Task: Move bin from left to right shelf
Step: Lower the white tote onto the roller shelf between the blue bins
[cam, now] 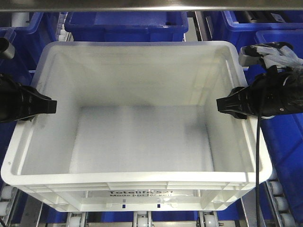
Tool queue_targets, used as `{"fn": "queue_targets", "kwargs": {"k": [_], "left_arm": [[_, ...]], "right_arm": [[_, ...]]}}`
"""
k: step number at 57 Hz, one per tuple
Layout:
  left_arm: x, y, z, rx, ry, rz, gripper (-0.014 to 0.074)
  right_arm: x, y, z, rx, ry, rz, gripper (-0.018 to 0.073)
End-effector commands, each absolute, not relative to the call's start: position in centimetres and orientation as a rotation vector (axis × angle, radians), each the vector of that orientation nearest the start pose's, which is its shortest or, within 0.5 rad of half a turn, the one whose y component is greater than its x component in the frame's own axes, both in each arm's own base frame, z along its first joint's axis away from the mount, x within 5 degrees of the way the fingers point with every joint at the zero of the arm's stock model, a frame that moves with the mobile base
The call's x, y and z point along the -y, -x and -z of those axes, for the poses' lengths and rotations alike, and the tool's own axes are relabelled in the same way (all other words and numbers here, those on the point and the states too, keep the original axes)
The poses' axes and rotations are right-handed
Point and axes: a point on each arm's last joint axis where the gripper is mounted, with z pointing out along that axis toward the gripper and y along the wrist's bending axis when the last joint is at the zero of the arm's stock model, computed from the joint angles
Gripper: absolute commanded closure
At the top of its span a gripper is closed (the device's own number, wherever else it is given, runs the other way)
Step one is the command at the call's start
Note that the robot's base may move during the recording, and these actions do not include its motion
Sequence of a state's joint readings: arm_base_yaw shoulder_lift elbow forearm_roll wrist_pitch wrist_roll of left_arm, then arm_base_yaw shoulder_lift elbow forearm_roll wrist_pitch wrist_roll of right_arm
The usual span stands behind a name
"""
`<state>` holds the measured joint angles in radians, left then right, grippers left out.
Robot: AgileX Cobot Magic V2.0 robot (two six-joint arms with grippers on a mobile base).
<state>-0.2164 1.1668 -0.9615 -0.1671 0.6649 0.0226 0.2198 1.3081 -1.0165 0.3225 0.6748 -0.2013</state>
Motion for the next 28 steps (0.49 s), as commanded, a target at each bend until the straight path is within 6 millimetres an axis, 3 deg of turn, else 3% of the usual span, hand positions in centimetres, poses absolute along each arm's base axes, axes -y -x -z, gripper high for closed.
{"fn": "queue_targets", "kwargs": {"k": [1,15,28], "left_arm": [[6.49,-23.55,-35.48,-2.157,-0.193,0.308,0.0603],[6.49,-23.55,-35.48,-2.157,-0.193,0.308,0.0573],[6.3,-23.63,-35.51,-2.147,-0.218,0.264,0.0423]], "right_arm": [[-7.63,-26.72,-33.8,-2.232,0.234,-0.376,0.0563],[-7.63,-26.72,-33.8,-2.232,0.234,-0.376,0.0533],[-7.64,-26.67,-33.75,-2.239,0.235,-0.378,0.0389]]}}
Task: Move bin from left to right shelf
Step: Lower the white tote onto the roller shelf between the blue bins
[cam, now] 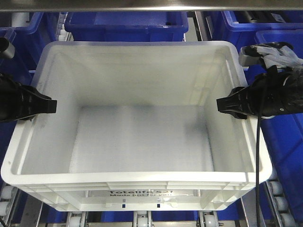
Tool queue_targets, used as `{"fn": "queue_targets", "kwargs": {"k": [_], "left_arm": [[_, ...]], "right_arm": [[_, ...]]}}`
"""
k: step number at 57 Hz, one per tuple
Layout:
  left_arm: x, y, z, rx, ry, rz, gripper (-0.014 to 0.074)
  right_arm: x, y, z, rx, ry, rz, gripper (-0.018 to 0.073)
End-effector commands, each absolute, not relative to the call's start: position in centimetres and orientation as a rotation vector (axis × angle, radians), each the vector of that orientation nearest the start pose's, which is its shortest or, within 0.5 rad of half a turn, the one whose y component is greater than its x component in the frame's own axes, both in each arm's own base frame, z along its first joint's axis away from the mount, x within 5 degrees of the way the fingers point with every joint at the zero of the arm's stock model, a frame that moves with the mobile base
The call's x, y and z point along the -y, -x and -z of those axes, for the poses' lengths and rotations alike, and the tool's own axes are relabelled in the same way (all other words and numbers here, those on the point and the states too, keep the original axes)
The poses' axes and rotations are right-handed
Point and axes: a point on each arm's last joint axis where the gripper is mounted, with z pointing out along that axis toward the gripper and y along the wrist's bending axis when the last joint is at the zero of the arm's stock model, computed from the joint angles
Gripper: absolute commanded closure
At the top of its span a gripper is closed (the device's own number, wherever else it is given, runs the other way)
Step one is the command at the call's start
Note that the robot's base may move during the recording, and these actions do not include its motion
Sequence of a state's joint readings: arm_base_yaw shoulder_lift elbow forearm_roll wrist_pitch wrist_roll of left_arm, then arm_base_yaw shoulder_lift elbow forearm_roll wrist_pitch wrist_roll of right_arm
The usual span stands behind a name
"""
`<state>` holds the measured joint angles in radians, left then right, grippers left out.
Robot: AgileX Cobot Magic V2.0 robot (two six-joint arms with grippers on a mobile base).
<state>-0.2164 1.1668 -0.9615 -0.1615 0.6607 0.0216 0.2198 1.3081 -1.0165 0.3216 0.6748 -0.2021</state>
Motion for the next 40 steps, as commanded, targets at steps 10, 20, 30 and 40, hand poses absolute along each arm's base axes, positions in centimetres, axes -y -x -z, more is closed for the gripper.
{"fn": "queue_targets", "kwargs": {"k": [10,20,30,40], "left_arm": [[6.27,-23.68,-35.57,-2.137,-0.221,0.256,0.0281],[6.26,-23.71,-35.61,-2.132,-0.22,0.255,0.0214],[6.25,-23.69,-35.63,-2.131,-0.22,0.254,0.0212],[6.16,-23.7,-35.64,-2.129,-0.234,0.233,0.0213]], "right_arm": [[-7.64,-26.67,-33.75,-2.239,0.235,-0.378,0.0208],[-7.61,-26.75,-33.82,-2.228,0.233,-0.373,0.0034],[-7.53,-26.85,-33.91,-2.214,0.237,-0.357,-0.0038],[-7.52,-26.85,-33.98,-2.209,0.237,-0.354,-0.0033]]}}
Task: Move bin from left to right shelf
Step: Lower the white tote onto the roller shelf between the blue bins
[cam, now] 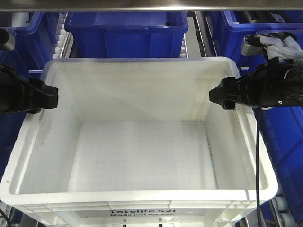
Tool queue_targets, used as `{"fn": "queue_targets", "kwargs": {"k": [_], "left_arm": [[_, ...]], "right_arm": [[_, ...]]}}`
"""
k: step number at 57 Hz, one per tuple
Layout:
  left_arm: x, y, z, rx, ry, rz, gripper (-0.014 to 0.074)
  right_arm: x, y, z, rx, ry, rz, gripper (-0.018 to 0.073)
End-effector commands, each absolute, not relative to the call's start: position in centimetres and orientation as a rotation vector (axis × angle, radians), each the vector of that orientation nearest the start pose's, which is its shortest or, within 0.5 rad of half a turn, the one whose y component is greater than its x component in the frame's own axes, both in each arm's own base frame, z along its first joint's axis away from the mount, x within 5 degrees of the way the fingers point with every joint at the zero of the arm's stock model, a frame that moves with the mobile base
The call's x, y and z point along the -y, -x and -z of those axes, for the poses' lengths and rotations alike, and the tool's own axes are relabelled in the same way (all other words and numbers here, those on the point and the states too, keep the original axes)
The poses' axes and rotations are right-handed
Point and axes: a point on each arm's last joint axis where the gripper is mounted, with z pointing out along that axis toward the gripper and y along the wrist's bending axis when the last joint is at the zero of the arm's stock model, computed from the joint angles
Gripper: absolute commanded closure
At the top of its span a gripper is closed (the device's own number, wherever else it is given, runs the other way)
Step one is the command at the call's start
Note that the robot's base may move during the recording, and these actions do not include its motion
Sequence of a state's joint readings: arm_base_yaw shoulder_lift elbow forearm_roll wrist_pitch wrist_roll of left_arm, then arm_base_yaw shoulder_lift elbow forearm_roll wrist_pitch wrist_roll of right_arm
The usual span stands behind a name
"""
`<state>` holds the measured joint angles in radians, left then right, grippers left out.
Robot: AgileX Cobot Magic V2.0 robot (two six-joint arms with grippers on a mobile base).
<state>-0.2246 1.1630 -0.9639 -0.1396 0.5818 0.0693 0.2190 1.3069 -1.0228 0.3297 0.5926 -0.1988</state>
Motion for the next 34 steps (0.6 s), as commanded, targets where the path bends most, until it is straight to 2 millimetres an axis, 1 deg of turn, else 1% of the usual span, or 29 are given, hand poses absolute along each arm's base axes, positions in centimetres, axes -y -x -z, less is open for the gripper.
{"fn": "queue_targets", "kwargs": {"k": [1,24,34], "left_arm": [[6.1,-23.7,-35.6,-2.129,-0.236,0.23,0.0213],[6.1,-23.7,-35.6,-2.126,-0.238,0.226,0.0213],[6.1,-23.9,-35.9,-2.096,-0.243,0.209,0.0213]], "right_arm": [[-7.5,-26.8,-34.0,-2.208,0.238,-0.353,-0.0033],[-7.2,-26.2,-35.4,-2.136,0.232,-0.342,-0.0033],[-7.1,-25.9,-36.1,-2.083,0.223,-0.336,-0.0029]]}}
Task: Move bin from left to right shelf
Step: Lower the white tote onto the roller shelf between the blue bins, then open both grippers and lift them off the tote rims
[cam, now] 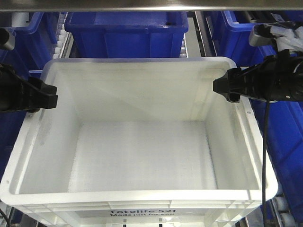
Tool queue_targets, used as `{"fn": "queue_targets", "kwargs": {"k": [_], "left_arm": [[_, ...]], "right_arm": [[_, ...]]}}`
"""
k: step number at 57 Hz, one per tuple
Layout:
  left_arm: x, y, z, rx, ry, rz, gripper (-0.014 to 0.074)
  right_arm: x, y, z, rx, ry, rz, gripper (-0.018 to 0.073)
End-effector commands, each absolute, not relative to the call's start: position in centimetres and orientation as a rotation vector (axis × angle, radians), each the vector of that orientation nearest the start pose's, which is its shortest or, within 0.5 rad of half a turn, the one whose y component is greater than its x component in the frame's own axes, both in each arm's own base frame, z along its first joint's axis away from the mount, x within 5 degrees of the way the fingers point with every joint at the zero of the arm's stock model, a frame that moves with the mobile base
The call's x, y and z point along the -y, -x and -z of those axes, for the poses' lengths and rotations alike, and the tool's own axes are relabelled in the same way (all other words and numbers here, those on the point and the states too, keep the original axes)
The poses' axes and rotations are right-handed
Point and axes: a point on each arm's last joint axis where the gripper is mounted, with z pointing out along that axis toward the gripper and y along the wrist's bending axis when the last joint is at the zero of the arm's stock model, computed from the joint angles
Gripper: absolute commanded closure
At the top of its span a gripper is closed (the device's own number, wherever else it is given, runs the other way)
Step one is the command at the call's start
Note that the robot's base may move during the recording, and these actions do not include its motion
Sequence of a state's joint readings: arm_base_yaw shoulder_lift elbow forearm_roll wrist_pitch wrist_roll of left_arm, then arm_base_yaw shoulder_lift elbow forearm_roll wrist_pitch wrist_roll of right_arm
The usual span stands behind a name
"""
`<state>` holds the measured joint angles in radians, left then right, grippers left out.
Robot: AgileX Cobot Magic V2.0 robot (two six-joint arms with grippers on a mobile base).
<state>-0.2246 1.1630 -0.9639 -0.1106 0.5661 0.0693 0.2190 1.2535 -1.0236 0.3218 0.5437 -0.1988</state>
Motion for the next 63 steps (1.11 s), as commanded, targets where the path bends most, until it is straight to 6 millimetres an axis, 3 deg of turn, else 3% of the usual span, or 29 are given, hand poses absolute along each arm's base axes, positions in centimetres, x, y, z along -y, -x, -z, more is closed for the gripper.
{"fn": "queue_targets", "kwargs": {"k": [1,48,63], "left_arm": [[6.1,-23.9,-35.9,-2.094,-0.242,0.209,0.0213],[5.8,-22.8,-37.8,-1.981,-0.145,0.267,0.0213],[5.4,-21.5,-39.1,-1.915,-0.153,0.263,0.0213]], "right_arm": [[-7.1,-25.8,-36.3,-2.077,0.223,-0.335,-0.0027],[-6.9,-24.9,-37.2,-2.033,0.258,-0.316,-0.0027],[-6.4,-23.3,-39.3,-1.91,0.298,-0.274,-0.0027]]}}
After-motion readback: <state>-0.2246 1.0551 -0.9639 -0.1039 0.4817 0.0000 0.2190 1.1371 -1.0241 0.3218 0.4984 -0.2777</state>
